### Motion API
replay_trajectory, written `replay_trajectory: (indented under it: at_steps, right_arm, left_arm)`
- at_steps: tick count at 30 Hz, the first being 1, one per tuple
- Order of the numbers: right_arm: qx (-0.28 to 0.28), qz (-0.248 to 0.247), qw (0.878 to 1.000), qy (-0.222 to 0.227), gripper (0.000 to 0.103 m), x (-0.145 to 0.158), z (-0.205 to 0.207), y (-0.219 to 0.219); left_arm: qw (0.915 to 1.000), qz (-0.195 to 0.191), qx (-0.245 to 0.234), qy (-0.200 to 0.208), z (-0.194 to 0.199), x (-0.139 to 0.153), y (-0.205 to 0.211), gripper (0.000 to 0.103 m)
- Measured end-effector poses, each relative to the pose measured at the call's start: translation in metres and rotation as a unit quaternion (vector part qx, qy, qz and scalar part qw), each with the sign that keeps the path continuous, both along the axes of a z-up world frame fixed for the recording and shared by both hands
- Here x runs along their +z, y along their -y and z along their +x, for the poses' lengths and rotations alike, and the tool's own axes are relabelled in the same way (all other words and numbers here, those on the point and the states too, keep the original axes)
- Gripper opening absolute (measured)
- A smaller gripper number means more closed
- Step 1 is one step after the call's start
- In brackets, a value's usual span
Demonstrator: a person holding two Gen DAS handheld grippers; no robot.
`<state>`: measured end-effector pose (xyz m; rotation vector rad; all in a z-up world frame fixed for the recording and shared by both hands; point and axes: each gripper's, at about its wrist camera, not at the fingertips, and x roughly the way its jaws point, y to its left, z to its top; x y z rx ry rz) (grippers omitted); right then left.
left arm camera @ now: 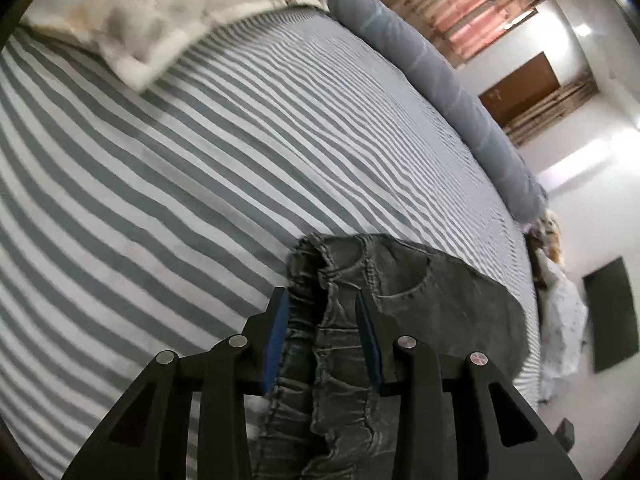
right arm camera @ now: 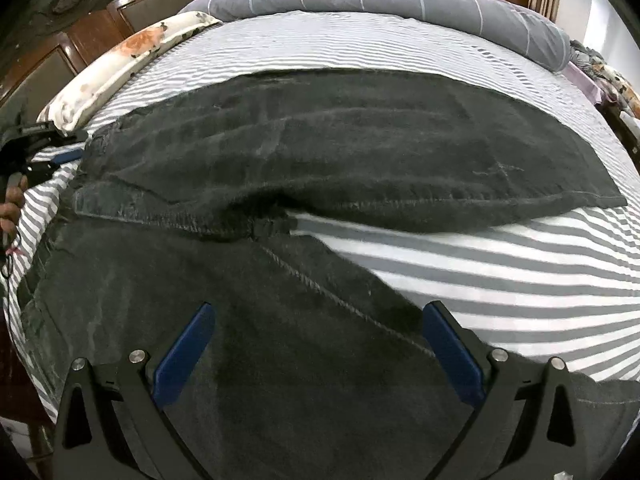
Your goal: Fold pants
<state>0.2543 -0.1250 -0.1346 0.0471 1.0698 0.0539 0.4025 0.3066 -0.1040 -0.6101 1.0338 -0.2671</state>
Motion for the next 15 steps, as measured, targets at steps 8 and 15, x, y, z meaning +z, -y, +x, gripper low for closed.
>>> replay_trajectory:
  at_steps: [8, 15]
  right_arm:
    - [0.013, -0.018, 0.999, 0.028, 0.103, 0.017, 0.025, 0.002]
    - [0.016, -0.023, 0.999, 0.033, 0.103, 0.017, 0.033, -0.006]
  left_arm:
    - [0.9983, -0.054, -0.023, -0.005, 0.024, -0.020, 0.002, 0.035]
    - [0.9996, -0.003, -0.029, 0.003, 0.020, -0.009, -0.018, 0.035]
